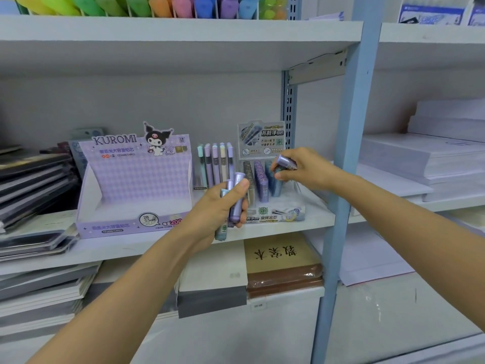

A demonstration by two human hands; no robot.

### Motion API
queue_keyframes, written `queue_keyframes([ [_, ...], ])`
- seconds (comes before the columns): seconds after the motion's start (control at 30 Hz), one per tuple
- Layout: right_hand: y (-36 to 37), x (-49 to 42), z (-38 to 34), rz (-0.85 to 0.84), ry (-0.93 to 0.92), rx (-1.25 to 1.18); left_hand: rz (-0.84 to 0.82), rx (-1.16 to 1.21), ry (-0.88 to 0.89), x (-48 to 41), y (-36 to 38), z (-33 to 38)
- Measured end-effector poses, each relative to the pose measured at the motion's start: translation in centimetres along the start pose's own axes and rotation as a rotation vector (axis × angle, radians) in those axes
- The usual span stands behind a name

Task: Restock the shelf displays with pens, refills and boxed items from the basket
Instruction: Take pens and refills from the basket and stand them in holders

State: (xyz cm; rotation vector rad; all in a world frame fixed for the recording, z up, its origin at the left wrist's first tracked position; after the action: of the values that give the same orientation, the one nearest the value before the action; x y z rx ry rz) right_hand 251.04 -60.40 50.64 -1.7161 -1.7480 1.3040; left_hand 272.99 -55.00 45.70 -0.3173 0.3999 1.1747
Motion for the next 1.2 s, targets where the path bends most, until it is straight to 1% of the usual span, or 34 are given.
queue_keyframes([
  [0.07, 0.5, 0.0, 0.0, 0.033, 0.041, -0.048, 0.023, 0.006, 0.006, 0.1, -0.1, 0.0],
  [0.13, 1.4, 0.3, 0.3, 0.113, 0.057, -0.094, 0.046, -0.015, 0.015, 0.2, -0.2, 0.0],
  [0.27, 3.1, 0.6, 0.8, 0.234, 0.068, -0.074, 0.073, -0.052, 0.021, 0.4, -0.2, 0.0],
  [0.37, 3.2, 0.8, 1.0, 0.264, 0.092, -0.118, 0.081, -0.062, 0.015, 0.6, -0.1, 0.0],
  [0.43, 2.9, 1.2, 1.1, 0.208, 0.1, -0.22, 0.075, -0.065, 0.002, 0.7, 0.0, 0.0],
  [0.53, 2.6, 2.0, 1.3, 0.057, 0.185, -0.591, 0.076, -0.048, -0.014, 0.7, 0.5, 0.2],
  [0.57, 2.4, 2.1, 1.4, 0.029, 0.192, -0.648, 0.087, -0.042, -0.012, 0.6, 0.7, 0.2],
  [0.73, 1.2, 3.6, 1.8, -0.118, 0.075, -0.666, 0.178, -0.061, 0.03, 0.5, 1.4, 0.5],
  [0.8, 0.8, 4.2, 1.5, -0.133, 0.045, -0.739, 0.226, -0.08, 0.032, 0.4, 1.4, 0.5],
  [0.87, 0.6, 4.8, 0.9, -0.158, 0.014, -0.743, 0.259, -0.104, 0.036, 0.3, 1.6, 0.5],
  [0.97, 0.7, 5.5, 0.0, -0.183, -0.027, -0.673, 0.232, -0.121, 0.034, 0.4, 2.1, 0.6],
  [1.07, 0.9, 5.6, -0.8, -0.167, -0.041, -0.677, 0.169, -0.118, 0.042, 0.7, 2.8, 0.6],
  [1.13, 1.0, 5.7, -1.2, -0.17, -0.045, -0.73, 0.196, -0.13, 0.053, 0.7, 2.8, 0.7],
  [1.2, 1.0, 5.9, -1.3, -0.177, -0.053, -0.836, 0.252, -0.123, 0.051, 0.7, 2.5, 0.9],
])
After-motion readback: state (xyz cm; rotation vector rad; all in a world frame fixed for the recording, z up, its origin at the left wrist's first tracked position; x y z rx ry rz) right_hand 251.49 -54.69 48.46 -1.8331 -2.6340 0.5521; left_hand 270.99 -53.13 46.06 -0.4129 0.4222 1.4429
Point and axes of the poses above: each hand's wrist, its own x-axis away from the middle knuckle, its own y-axis out of the palm, z = x × y, the point moved 1 cm from there along -x, towards the middle knuckle, and after that the axes turned 11 degrees about y, right-handed, at the moved point
